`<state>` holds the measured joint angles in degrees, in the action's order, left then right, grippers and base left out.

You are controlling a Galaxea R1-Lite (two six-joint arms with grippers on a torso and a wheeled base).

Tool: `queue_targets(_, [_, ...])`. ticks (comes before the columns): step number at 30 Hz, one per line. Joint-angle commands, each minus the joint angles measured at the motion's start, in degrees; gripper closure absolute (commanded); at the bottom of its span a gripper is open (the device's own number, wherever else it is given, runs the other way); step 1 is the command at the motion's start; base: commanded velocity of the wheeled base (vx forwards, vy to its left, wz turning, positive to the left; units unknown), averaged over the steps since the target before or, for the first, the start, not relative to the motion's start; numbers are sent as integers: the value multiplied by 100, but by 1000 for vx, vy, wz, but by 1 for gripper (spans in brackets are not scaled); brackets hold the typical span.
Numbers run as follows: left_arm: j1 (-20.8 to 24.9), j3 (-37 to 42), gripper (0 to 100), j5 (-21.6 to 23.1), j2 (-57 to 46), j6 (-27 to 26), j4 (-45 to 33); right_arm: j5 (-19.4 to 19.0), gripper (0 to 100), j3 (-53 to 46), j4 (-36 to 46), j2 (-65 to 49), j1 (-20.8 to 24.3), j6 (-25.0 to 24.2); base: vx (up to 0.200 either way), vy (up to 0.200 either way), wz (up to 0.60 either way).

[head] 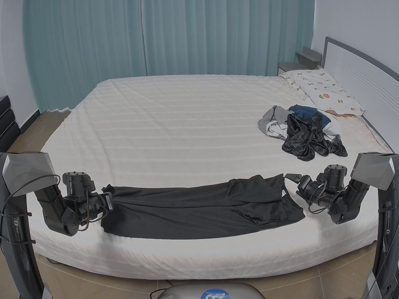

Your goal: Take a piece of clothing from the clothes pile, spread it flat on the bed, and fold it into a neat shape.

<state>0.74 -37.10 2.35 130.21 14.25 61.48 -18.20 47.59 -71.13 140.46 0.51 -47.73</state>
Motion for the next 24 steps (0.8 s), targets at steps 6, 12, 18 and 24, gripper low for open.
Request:
queue_targets(6, [646,-773,100,-191,-760,658,-1533,-8,0,-13,-155,-54,-60,0,0,-133,0])
queue_targets(12, [1068,-1116,100,-508,-989,886,-2254,-17,0,-13,-155,-45,-113,-9,0,-200,0])
queue_targets(18, [1552,-1555,100,-789,-1147,1370,-3221,-17,0,-4,-155,-54,-130,-26,0,-200,0])
queue_targets(24, [2000,-2223,100,-859,-1191,1888,-4223,-17,0,-13,-155,-54,-130,-26,0,-200,0])
